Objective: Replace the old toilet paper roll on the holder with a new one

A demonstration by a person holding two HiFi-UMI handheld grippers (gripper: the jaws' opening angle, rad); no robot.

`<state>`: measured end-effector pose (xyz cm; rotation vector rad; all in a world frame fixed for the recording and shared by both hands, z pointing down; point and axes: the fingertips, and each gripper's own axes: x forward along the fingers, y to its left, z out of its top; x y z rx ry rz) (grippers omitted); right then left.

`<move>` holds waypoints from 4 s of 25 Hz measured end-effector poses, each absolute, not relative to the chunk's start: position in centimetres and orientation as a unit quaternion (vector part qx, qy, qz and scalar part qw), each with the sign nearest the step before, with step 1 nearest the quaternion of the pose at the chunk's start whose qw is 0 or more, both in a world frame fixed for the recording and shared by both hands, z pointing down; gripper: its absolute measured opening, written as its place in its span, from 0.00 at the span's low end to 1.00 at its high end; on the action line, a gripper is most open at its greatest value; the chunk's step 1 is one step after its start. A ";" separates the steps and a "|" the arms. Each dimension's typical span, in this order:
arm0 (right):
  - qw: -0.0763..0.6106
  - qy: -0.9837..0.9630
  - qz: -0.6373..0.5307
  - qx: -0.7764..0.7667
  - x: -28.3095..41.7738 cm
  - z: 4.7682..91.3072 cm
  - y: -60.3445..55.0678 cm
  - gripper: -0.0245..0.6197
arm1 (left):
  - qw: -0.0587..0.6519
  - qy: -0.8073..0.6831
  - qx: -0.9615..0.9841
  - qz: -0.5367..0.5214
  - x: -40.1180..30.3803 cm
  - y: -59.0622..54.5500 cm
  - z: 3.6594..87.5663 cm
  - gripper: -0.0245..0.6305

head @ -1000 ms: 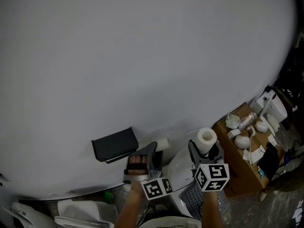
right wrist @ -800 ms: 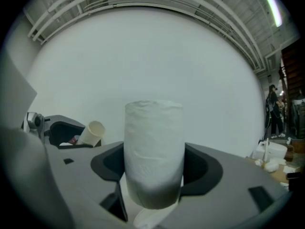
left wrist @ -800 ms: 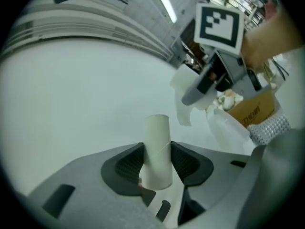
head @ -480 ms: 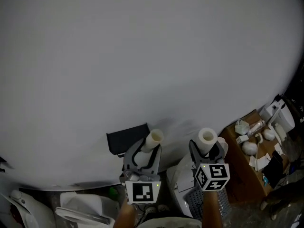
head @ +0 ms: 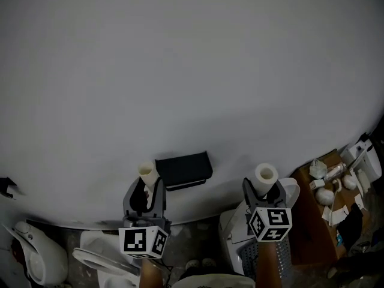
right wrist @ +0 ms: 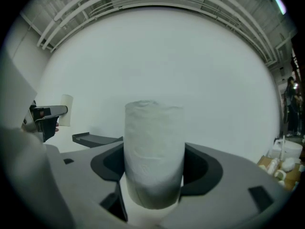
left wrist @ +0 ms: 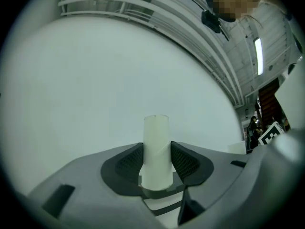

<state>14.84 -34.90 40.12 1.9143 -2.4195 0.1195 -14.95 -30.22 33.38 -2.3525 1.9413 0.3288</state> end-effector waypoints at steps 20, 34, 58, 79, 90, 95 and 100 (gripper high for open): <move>0.206 -0.788 -0.093 0.572 10.9 42.5 -37.9 0.52 | 0.036 0.682 -0.727 0.073 -21.3 -28.7 35.4 0.31; 0.481 -0.652 -0.401 0.427 9.1 45.5 -39.6 0.52 | 0.038 0.689 -0.721 0.054 -22.1 -28.5 36.4 0.31; 0.542 -0.578 -0.485 0.369 6.3 51.0 -42.1 0.52 | 0.039 0.692 -0.719 0.042 -22.1 -28.0 36.7 0.31; 0.508 -0.603 -0.485 0.378 0.3 52.3 -40.5 0.52 | 0.039 0.731 -0.681 0.033 -26.4 -24.1 37.0 0.32; 0.482 -0.602 -0.501 0.392 -2.9 51.6 -39.3 0.52 | 0.041 0.741 -0.669 0.027 -27.5 -22.2 37.1 0.31; 0.471 -0.602 -0.510 0.393 -4.9 51.3 -38.7 0.52 | 0.043 0.747 -0.663 0.027 -28.5 -21.4 37.0 0.32; 0.463 -0.595 -0.533 0.384 -6.7 51.8 -38.2 0.52 | 0.043 0.751 -0.659 0.027 -28.7 -21.2 37.0 0.32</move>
